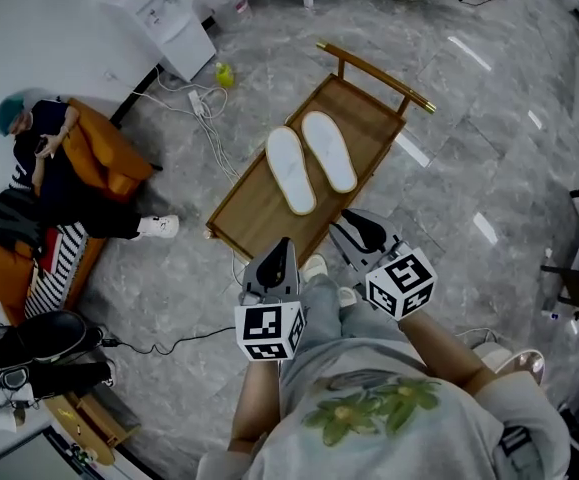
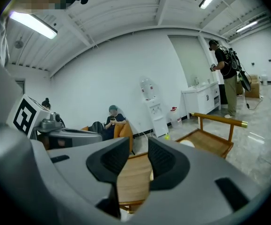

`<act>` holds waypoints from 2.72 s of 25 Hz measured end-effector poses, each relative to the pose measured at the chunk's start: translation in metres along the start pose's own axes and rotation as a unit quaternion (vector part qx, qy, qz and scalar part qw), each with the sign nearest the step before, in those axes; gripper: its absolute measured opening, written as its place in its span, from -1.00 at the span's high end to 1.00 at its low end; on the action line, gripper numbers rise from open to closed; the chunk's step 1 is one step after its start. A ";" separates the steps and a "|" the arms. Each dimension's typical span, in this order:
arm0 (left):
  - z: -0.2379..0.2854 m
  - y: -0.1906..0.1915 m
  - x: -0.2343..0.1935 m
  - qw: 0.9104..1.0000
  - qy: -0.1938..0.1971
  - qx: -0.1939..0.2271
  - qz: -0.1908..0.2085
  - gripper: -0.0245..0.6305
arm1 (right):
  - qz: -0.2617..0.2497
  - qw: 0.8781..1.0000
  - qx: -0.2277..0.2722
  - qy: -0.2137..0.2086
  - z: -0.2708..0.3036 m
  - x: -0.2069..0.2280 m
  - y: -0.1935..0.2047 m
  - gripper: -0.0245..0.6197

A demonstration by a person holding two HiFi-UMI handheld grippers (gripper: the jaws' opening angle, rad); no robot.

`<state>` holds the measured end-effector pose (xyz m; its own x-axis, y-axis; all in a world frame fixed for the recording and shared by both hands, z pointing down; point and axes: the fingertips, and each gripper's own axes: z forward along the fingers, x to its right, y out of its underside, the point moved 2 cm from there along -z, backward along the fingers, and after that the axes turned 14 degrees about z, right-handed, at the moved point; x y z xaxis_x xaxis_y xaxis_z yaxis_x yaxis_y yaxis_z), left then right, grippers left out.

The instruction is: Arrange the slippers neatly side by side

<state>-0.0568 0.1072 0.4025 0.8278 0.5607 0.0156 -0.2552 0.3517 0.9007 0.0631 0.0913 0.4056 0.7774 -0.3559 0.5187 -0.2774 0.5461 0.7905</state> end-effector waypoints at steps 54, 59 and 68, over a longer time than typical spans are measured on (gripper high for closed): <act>0.135 0.092 -0.095 0.993 -0.037 -0.085 -0.067 0.88 | 0.028 0.980 -0.186 0.070 0.237 0.142 0.088 0.23; 0.140 0.100 -0.096 0.993 -0.037 -0.089 -0.064 0.88 | 0.030 0.977 -0.195 0.080 0.253 0.152 0.097 0.23; 0.145 0.107 -0.096 0.992 -0.045 -0.094 -0.068 0.88 | 0.025 0.972 -0.216 0.094 0.267 0.163 0.111 0.25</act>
<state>-0.0916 -0.0175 0.5603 0.9000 0.4324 -0.0551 -0.2188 0.5575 0.8008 0.0080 -0.1083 0.6648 0.8696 -0.1979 0.4523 -0.0867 0.8406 0.5346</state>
